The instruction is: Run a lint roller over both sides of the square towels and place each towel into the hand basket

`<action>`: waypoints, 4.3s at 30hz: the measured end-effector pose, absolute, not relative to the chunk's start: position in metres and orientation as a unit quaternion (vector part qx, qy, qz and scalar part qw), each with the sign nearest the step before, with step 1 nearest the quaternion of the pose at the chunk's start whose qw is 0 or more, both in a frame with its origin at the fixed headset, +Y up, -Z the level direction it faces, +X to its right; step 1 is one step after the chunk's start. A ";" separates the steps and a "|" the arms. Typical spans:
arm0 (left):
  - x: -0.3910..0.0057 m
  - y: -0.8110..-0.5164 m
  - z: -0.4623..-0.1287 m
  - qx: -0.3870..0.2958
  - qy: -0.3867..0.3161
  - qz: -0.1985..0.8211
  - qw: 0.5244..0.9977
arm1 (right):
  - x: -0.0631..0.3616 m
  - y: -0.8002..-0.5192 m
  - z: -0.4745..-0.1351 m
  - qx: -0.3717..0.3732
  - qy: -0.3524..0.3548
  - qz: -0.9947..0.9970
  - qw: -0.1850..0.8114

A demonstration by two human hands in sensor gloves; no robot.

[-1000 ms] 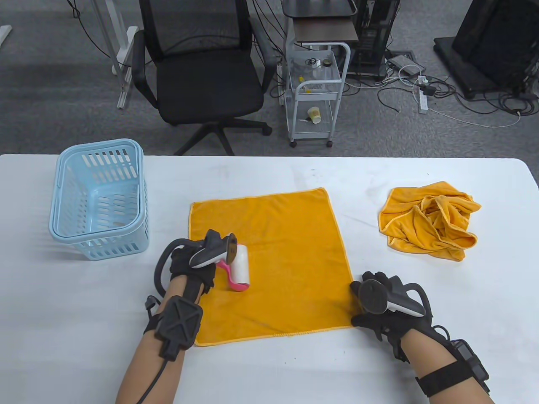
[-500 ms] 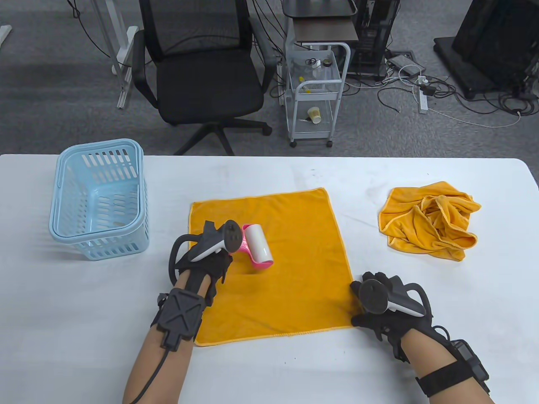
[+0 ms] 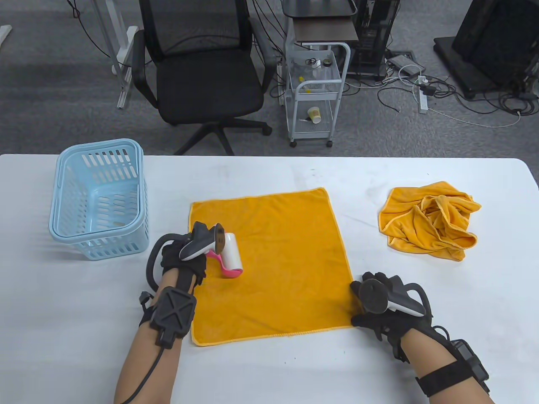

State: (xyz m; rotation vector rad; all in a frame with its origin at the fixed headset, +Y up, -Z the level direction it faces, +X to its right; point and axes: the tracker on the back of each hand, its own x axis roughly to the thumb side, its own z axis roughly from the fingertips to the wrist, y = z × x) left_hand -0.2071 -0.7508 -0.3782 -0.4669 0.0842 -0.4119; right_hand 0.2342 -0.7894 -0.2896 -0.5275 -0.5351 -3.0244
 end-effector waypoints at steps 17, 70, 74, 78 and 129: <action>-0.109 -0.763 -0.354 -0.242 -0.101 0.008 0.965 | 0.234 -0.790 -0.290 -0.171 -0.172 -0.970 0.013; -0.344 -0.764 -0.265 -0.195 0.084 0.159 0.964 | 0.234 -0.792 -0.291 -0.172 -0.176 -0.969 0.014; -0.375 -0.763 -0.262 -0.196 0.128 0.153 0.960 | 0.234 -0.792 -0.291 -0.170 -0.178 -0.969 0.009; -0.391 -0.778 -0.260 -0.214 0.157 0.117 0.957 | 0.234 -0.792 -0.291 -0.171 -0.178 -0.969 0.009; -0.242 -0.512 -0.172 0.099 -0.194 0.020 0.976 | 0.280 -0.528 -0.258 -0.323 -0.011 -0.901 -0.289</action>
